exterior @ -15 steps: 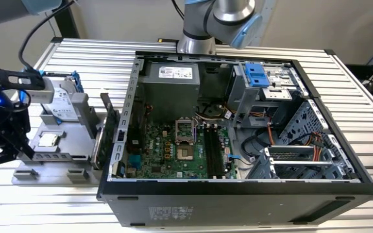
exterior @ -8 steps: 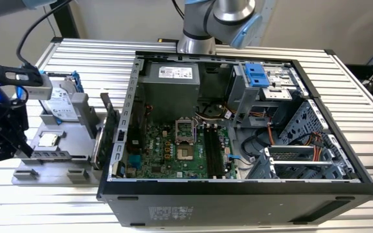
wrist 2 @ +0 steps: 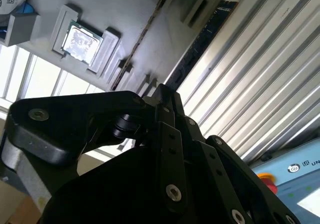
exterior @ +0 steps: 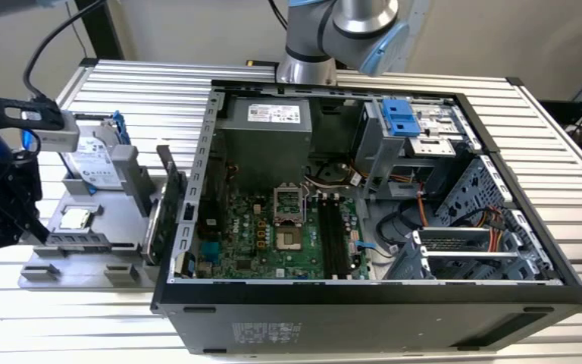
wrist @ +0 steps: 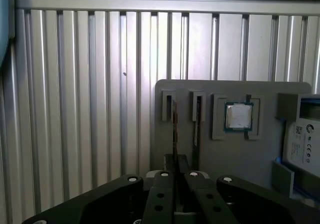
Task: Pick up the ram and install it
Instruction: 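Pick up the ram and move it above insertion slot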
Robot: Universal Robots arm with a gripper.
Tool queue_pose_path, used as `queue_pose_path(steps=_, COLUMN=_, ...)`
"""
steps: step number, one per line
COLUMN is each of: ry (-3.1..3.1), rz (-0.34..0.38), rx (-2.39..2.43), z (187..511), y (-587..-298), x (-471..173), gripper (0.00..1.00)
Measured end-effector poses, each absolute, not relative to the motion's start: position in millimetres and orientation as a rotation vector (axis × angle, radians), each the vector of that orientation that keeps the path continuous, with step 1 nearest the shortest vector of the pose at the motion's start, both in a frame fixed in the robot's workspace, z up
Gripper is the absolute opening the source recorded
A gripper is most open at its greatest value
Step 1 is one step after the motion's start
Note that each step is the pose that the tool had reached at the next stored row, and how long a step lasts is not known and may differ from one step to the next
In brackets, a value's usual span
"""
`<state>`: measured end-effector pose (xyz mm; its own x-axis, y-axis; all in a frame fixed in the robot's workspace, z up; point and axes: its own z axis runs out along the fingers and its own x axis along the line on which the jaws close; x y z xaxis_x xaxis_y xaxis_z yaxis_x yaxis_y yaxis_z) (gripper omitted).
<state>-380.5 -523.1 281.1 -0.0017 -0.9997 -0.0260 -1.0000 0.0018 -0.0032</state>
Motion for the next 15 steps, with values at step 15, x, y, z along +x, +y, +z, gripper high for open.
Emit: queue_pose_path(steps=15, ry=2.202, rz=0.043, rx=-2.194, z=296, y=-523, x=-381, gripper=0.0)
